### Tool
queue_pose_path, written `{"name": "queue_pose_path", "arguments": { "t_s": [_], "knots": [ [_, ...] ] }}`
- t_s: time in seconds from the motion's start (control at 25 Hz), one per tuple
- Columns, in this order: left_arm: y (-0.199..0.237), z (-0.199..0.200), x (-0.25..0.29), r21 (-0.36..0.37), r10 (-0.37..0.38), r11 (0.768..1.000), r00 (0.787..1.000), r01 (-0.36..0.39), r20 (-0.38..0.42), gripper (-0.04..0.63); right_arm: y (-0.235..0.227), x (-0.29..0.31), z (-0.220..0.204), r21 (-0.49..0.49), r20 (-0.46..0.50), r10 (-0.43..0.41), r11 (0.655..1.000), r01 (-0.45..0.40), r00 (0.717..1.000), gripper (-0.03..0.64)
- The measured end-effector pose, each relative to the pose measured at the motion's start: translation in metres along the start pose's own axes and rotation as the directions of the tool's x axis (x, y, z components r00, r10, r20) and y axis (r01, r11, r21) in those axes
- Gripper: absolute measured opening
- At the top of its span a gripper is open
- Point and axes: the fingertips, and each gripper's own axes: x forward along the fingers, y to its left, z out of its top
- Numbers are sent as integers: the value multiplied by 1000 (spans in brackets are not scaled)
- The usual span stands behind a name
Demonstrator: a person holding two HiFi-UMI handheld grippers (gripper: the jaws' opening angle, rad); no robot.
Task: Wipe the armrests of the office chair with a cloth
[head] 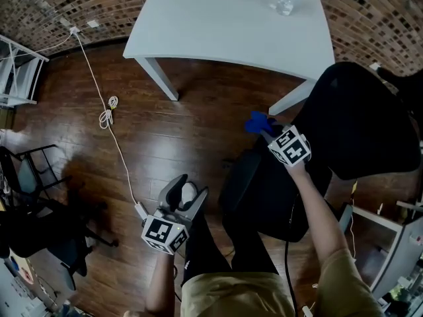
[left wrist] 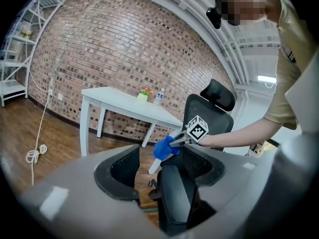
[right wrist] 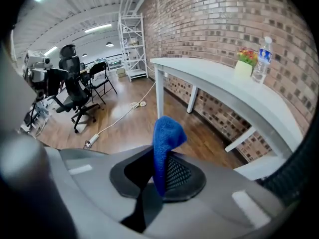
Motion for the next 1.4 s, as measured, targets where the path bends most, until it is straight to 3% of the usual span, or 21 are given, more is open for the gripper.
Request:
{"name": "queue_pose_path", "arguments": {
  "t_s": [0.08, 0.12, 0.2, 0.24, 0.4, 0.64, 0.76, 0.96, 1.08, 1.16, 1.28, 1.4],
  "knots": [
    [4, -5, -4, -10, 6, 1000, 1000, -6, 9, 267, 21, 13, 4, -24, -29, 68, 997, -69, 997, 29],
    [6, -7, -6, -13, 7, 1000, 1000, -7, 18, 267, 41, 22, 2, -29, -61, 144, 989, -146, 988, 29],
    [10, -7, -12, -22, 14, 1000, 999, -13, 29, 267, 88, 39, -9, -46, -151, 310, 946, -320, 939, 29],
    [11, -5, -16, -26, 19, 999, 999, -19, 29, 267, 106, 45, -14, -68, -188, 354, 926, -372, 916, 29],
    [19, 4, -30, -34, 40, 999, 998, -38, 43, 267, 158, 52, -11, -112, -222, 438, 876, -469, 871, 31],
    [26, 10, -54, -24, 64, 998, 995, -62, 83, 267, 270, 41, -26, -141, -295, 604, 738, -660, 740, 32],
    [28, 16, -66, -25, 78, 997, 992, -76, 95, 267, 313, 32, -36, -182, -330, 621, 697, -693, 711, 31],
    [26, 11, -78, -42, 93, 995, 990, -89, 108, 267, 351, 18, -49, -197, -334, 633, 678, -708, 699, 31],
    [22, 6, -80, -47, 89, 995, 991, -85, 100, 267, 370, 0, -72, -212, -385, 651, 627, -750, 654, 31],
    [17, 4, -79, -52, 87, 995, 992, -82, 94, 267, 373, -11, -94, -225, -414, 648, 607, -762, 639, 31],
    [12, 5, -74, -48, 79, 996, 993, -74, 93, 267, 363, -26, -118, -181, -420, 653, 621, -763, 631, 31],
    [9, 6, -69, -42, 68, 997, 993, -65, 94, 267, 337, -30, -140, -115, -411, 640, 670, -733, 649, 31]
  ]
}}
